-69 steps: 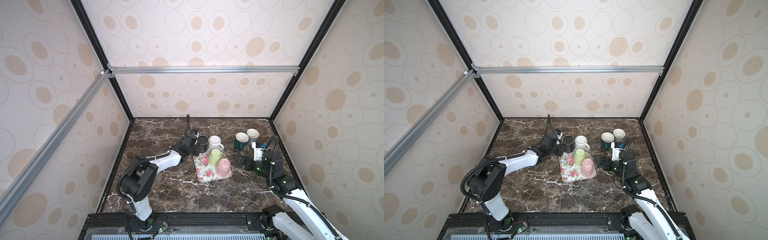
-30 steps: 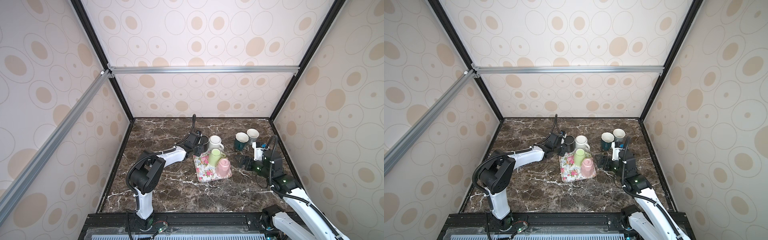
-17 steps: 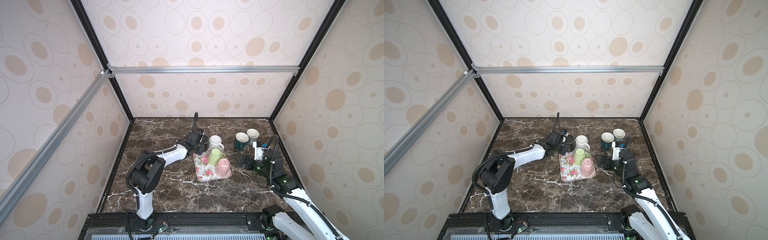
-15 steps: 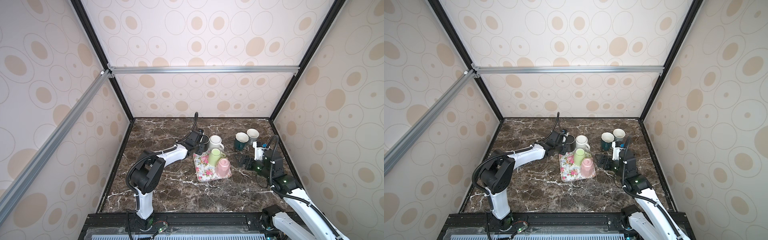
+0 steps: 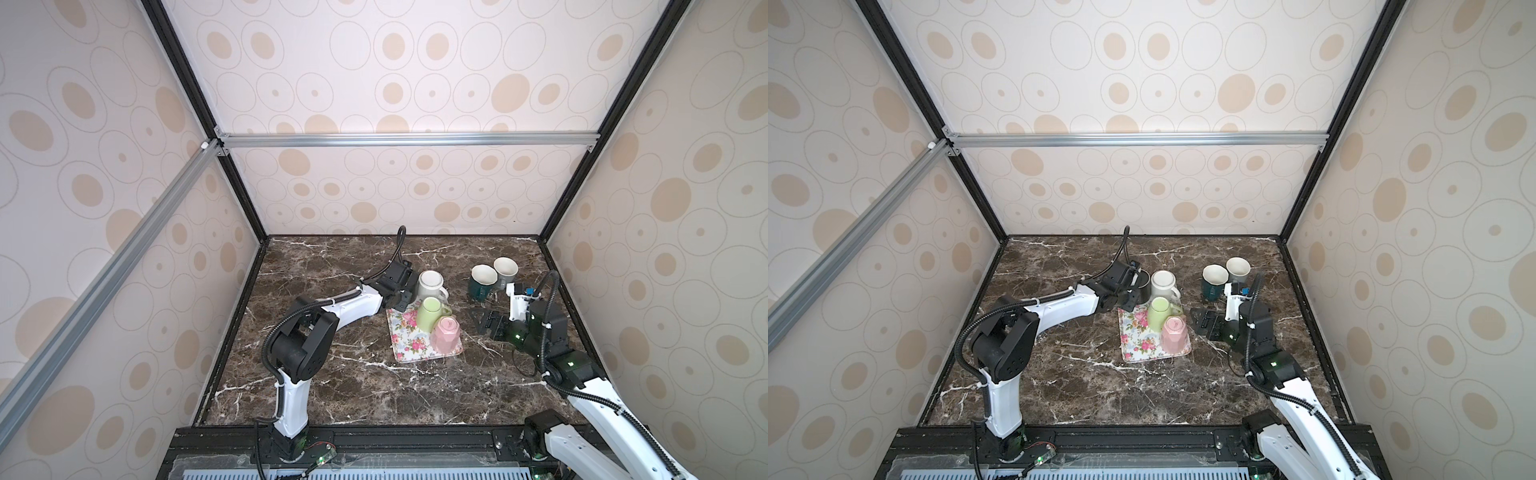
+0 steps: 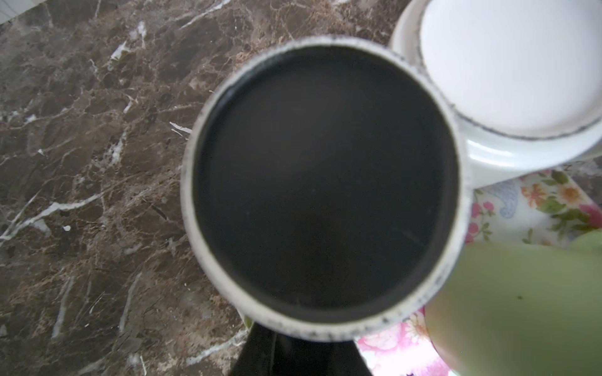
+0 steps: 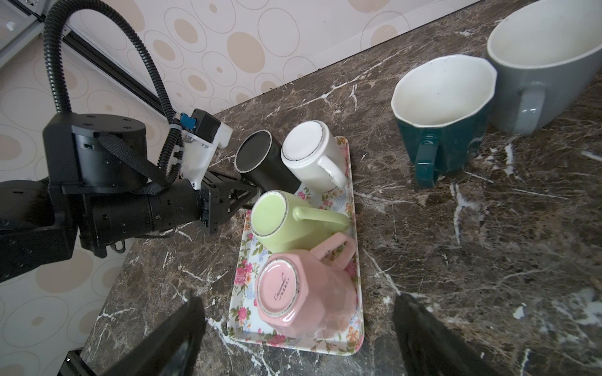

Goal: Turn the mug right side up
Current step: Pick up the mug from the tray.

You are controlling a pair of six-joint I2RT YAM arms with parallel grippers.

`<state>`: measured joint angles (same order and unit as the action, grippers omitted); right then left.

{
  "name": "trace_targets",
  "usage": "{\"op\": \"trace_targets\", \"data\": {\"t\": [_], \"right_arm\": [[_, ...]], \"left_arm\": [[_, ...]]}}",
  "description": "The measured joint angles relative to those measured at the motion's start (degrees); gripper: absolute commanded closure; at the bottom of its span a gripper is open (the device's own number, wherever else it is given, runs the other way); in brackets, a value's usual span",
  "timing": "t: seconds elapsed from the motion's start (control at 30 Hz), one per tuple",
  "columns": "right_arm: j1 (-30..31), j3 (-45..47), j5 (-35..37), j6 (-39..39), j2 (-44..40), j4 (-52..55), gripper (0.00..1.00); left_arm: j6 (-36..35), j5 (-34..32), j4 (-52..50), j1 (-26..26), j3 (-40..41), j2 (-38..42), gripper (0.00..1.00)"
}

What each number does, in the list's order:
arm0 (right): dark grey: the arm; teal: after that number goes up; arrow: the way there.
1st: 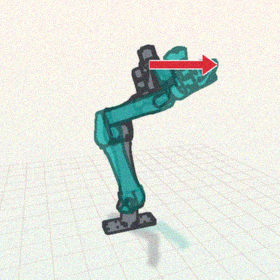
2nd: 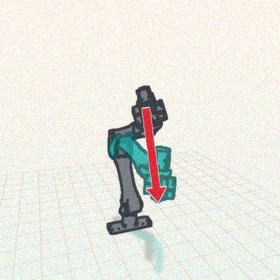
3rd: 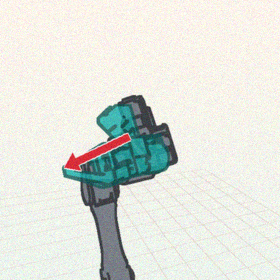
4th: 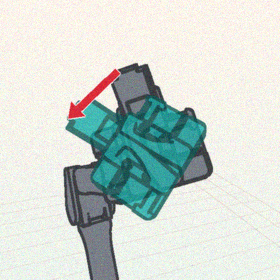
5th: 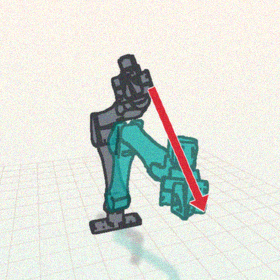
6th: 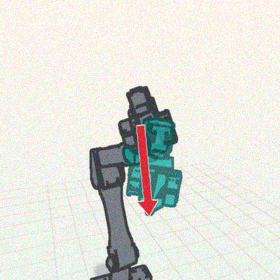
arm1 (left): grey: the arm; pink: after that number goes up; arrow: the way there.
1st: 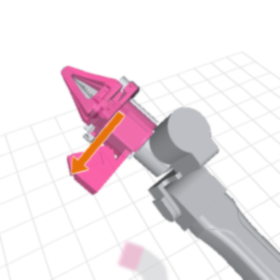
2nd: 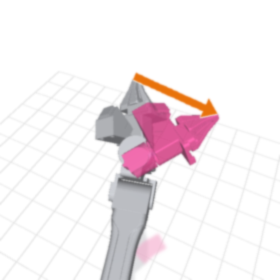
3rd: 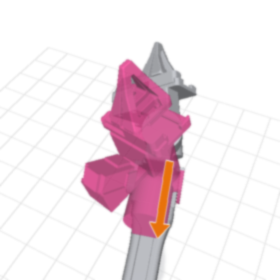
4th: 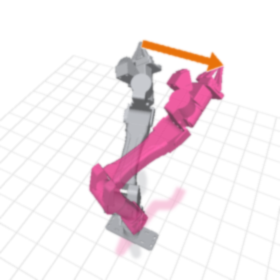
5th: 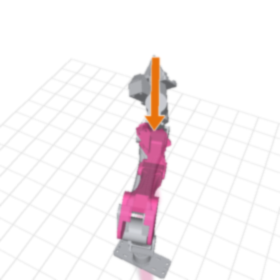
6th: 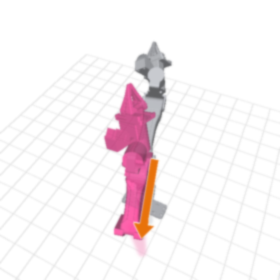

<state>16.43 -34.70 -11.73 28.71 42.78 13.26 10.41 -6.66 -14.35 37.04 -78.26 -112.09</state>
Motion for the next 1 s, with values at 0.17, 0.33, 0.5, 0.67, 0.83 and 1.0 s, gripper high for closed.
{"op": "trace_targets", "data": {"t": [0.17, 0.33, 0.5, 0.67, 0.83, 1.0], "right_arm": [[0.0, 0.1, 0.0, 0.1, -0.1, 0.0, 0.07], [0.0, 0.7, -0.1, 0.4, -0.1, -0.1, 0.07], [0.0, 0.8, -0.2, 0.6, 0.3, -0.6, 0.07], [0.0, 0.8, -0.5, 0.8, 0.9, -1.1, 0.07], [0.0, 0.8, -0.5, 0.9, 1.4, -1.4, 0.07], [0.0, 0.9, -0.7, 1.3, 1.4, -1.7, 0.07]], "left_arm": [[0.0, -0.5, -0.6, 0.3, -0.5, -0.2, 0.85], [0.0, -0.9, -1.5, 0.3, -1.3, -0.5, 0.91], [0.0, -1.4, -2.1, 0.3, -1.9, -0.8, 1.0], [0.0, -1.5, -2.1, 0.3, -1.9, -0.8, 1.0], [0.1, -1.7, -2.1, 0.3, -1.9, -0.8, 1.0], [0.3, -1.9, -2.0, 0.4, -1.8, -0.8, 1.0]]}}
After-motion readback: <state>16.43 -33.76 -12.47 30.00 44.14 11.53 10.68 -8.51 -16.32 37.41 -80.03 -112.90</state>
